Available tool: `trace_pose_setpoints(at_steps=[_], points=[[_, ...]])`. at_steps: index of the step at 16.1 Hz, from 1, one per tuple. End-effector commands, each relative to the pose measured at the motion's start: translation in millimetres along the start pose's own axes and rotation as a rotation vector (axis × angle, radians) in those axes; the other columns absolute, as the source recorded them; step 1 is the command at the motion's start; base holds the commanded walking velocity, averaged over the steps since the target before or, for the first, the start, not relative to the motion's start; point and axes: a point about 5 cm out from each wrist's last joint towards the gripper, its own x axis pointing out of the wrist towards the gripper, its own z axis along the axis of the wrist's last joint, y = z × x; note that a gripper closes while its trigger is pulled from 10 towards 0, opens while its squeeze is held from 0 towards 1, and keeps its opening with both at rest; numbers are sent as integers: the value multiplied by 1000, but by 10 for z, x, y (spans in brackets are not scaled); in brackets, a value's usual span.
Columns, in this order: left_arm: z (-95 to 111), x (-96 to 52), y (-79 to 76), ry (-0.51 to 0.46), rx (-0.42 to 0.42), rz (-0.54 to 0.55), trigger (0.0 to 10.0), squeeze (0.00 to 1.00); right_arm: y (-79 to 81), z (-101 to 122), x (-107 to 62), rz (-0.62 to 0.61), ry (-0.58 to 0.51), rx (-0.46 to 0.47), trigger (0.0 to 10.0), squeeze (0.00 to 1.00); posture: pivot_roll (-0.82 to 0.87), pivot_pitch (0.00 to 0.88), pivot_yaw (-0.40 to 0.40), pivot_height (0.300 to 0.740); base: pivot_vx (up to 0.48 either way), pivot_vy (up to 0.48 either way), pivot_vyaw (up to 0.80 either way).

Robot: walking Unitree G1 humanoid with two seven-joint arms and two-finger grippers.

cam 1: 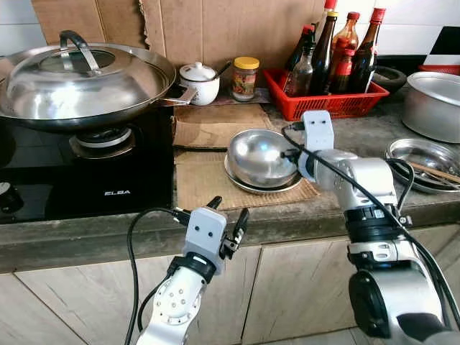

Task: Kitchen organization

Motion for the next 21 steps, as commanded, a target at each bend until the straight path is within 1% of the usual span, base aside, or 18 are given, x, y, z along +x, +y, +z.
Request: trace_pose_setpoints(at_steps=[1,3,4,5,6,7,8,9,10,11,12,13,14,15,16,17,19,21], points=[[34,17,-4,-17,6,6,10000,0,-38,-9,10,-25,8,27,0,0,25,0,-78,740,0,0,0],[34,21,-4,-18,7,8,10000,0,-49,7,6,-32,-9,62,0,0,26,0,-78,740,0,0,0],[37,25,-4,-20,6,9,10000,0,-53,29,1,-31,-23,99,0,0,25,0,-79,740,0,0,0],[35,26,-6,-19,7,10,10000,0,-49,33,0,-26,-28,118,0,0,23,0,-77,740,0,0,0],[34,26,-6,-19,7,9,10000,0,-28,14,5,-12,-9,117,0,0,23,0,-78,740,0,0,0],[35,27,-6,-20,7,10,10000,0,4,-18,14,7,26,93,0,0,23,0,-78,740,0,0,0],[36,29,-6,-21,7,10,10000,0,7,-31,21,7,40,86,10000,0,20,0,-78,740,0,0,0],[39,35,-4,-23,8,13,10000,0,-14,-21,38,9,54,59,10000,1000,20,0,-80,740,0,0,0],[39,36,-4,-23,8,14,10000,0,-14,-18,40,11,56,62,10000,1000,20,0,-80,740,0,0,0],[40,37,-5,-23,10,16,10000,0,-28,45,36,-2,50,32,10000,1000,21,0,-83,740,0,0,0],[39,35,-4,-23,9,18,10000,0,-36,77,34,-7,56,35,10000,149,22,0,-82,740,0,0,0],[38,34,-3,-23,8,19,10000,0,-46,113,33,-8,66,62,10000,0,22,0,-84,740,0,0,0],[38,35,-2,-22,9,20,10000,0,-50,133,34,-8,67,79,10000,0,22,0,-84,740,0,0,0],[36,35,3,-22,9,23,10000,0,-108,207,43,-54,127,95,10000,0,20,0,-84,740,0,0,0],[35,35,4,-21,9,24,10000,0,-111,242,37,-38,143,112,10000,0,20,0,-83,740,0,0,0],[34,35,6,-21,10,25,10000,0,-95,250,32,-8,157,108,10000,0,22,0,-84,740,0,0,0],[31,34,6,-20,12,28,10000,0,-66,196,39,30,220,88,10000,0,23,0,-84,740,0,0,0],[33,32,7,-20,15,30,10000,0,-23,158,49,55,262,98,10000,0,23,0,-84,740,0,0,0]])
